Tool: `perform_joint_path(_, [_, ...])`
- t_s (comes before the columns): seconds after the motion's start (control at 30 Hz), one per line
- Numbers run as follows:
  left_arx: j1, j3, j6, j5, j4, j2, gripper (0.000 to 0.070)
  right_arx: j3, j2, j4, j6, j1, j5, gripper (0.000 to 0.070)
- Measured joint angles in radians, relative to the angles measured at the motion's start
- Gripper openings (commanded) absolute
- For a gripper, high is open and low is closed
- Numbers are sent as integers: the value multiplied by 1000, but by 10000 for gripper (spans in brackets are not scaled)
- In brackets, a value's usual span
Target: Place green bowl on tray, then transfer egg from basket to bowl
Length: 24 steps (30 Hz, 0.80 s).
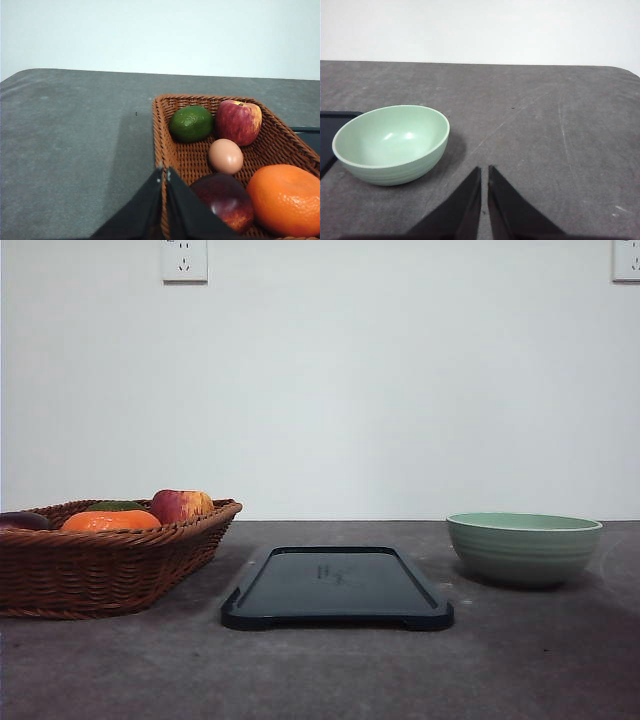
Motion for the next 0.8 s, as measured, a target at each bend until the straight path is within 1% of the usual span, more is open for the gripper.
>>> perform_joint_path(0.23, [0, 0, -1, 0, 0, 0, 0, 0, 0, 0, 0, 0, 0, 16])
perform_joint_path(0.33, [0, 0, -42, 0, 3, 0, 0, 0, 0, 0, 1, 0, 0, 16])
perform_joint_path(0.43, [0, 0, -146, 0, 8, 0, 0, 0, 0, 0, 20, 0, -8, 16])
perform_joint_path(0.5, [0, 0, -242, 0, 7, 0, 0, 0, 0, 0, 51, 0, -8, 15])
perform_joint_path(0.63, [0, 0, -464, 0, 8, 0, 0, 0, 0, 10, 154, 0, -8, 14])
perform_joint_path(0.7, [0, 0, -555, 0, 9, 0, 0, 0, 0, 37, 209, 0, -8, 14])
perform_joint_path(0.73, [0, 0, -587, 0, 13, 0, 0, 0, 0, 56, 232, 0, -8, 14])
perform_joint_path(0.8, [0, 0, -627, 0, 38, 0, 0, 0, 0, 111, 264, 0, -8, 14])
